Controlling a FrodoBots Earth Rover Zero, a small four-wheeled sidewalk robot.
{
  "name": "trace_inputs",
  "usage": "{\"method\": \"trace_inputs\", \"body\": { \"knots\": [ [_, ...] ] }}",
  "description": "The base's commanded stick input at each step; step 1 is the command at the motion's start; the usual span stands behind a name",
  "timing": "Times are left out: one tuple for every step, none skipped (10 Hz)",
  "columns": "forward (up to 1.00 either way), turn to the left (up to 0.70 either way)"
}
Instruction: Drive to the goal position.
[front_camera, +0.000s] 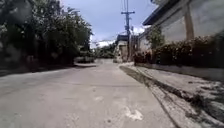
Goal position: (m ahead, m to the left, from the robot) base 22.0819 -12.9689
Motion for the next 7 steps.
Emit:
{"method": "trace_inputs", "body": {
  "knots": [
    [1.00,0.04],
    [1.00,0.04],
    [1.00,0.04],
    [1.00,0.04],
    [1.00,0.04],
    [1.00,0.04],
    [1.00,0.04]
  ]
}}
